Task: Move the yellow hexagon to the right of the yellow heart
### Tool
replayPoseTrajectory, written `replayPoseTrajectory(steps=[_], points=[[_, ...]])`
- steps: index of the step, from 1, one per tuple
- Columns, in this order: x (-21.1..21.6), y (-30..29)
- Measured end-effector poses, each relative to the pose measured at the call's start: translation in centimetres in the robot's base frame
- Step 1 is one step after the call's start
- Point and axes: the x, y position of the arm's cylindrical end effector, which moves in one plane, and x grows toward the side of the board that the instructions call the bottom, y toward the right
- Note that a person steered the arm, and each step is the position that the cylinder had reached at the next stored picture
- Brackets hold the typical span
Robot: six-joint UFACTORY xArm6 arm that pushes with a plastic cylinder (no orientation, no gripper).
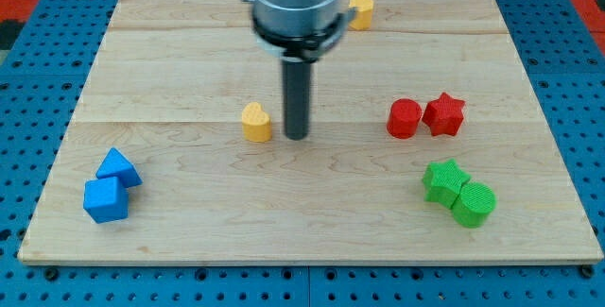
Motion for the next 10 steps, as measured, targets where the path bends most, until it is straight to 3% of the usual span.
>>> replayPoseTrajectory(steps=[1, 3, 4, 5, 6, 7, 9, 10], points=[[-0.6, -6.8], [-7.5, -15.6], [-11.0, -13.4], [-11.5, -1.4], [-15.8, 11.6], [-21.0, 17.9], [-23.6, 13.6], [-21.8, 7.5]])
